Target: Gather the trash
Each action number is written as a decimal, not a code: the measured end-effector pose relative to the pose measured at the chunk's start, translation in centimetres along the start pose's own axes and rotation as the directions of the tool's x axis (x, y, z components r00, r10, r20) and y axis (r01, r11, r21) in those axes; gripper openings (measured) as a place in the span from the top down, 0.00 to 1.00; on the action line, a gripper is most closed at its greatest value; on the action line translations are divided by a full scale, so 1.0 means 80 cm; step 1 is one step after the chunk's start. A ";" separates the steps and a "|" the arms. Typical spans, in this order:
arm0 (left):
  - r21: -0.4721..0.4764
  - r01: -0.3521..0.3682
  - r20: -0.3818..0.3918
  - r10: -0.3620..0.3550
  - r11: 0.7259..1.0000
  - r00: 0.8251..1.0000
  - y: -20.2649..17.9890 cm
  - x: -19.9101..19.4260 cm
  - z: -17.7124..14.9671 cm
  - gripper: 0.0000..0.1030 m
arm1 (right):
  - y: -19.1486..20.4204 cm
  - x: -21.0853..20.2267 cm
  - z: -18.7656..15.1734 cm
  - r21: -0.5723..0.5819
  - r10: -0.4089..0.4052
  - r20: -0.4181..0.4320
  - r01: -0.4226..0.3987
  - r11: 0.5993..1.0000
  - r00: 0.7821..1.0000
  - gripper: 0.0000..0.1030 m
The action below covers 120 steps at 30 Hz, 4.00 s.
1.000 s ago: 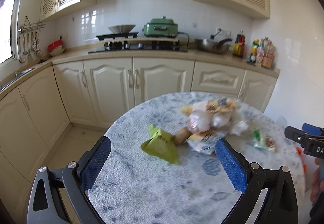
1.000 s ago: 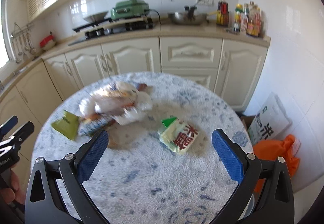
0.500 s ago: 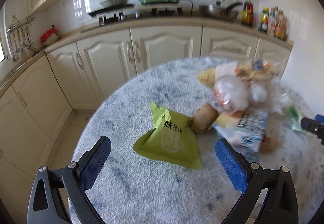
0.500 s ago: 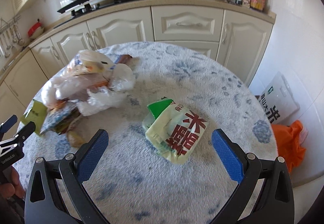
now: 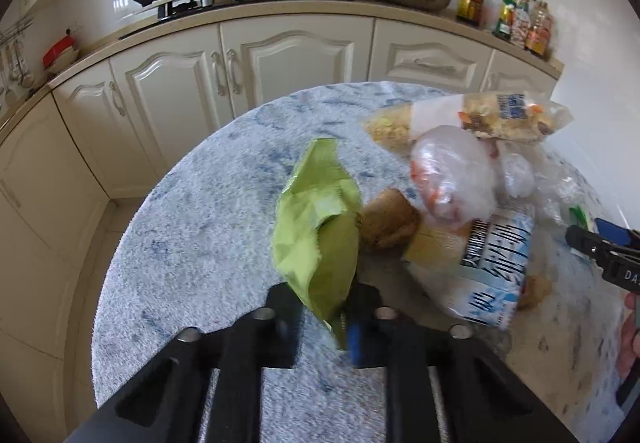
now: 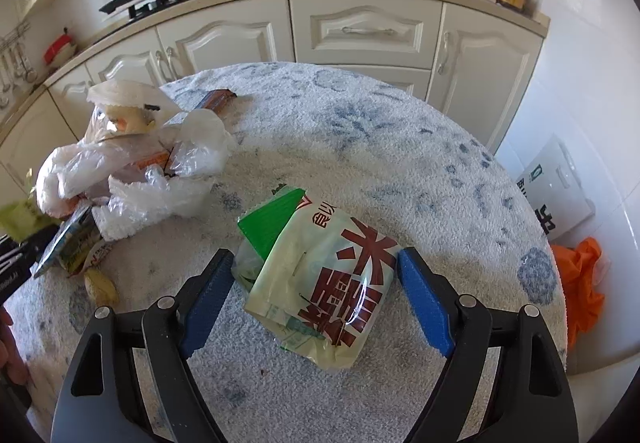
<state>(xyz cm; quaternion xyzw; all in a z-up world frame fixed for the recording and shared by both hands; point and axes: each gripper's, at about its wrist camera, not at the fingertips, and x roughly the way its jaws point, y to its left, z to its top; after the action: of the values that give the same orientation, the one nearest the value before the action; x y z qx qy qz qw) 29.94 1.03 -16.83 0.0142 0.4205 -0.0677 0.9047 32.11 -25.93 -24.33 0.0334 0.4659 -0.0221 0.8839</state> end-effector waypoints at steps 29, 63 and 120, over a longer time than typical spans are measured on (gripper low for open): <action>-0.013 0.137 0.208 -0.132 0.990 0.969 -0.057 -0.162 -0.111 0.92 | -0.025 -0.134 -0.039 0.008 0.115 0.155 -0.118 0.993 0.981 0.24; 0.353 0.467 0.207 -0.554 0.811 0.806 -0.361 -0.240 -0.108 0.91 | -0.270 -0.338 -0.116 0.290 -0.186 0.363 0.079 0.954 0.913 0.24; 0.432 0.447 -0.102 -0.449 0.783 0.887 -0.635 -0.082 -0.150 0.02 | -0.462 -0.178 -0.254 0.613 -0.165 0.026 0.114 0.782 0.986 0.00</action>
<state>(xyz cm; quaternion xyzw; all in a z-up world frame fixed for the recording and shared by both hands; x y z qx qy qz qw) 9.81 -47.60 -17.95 0.1198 0.3822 -0.3745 0.8362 4.81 -61.05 -25.45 0.2806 0.4002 -0.2373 0.8395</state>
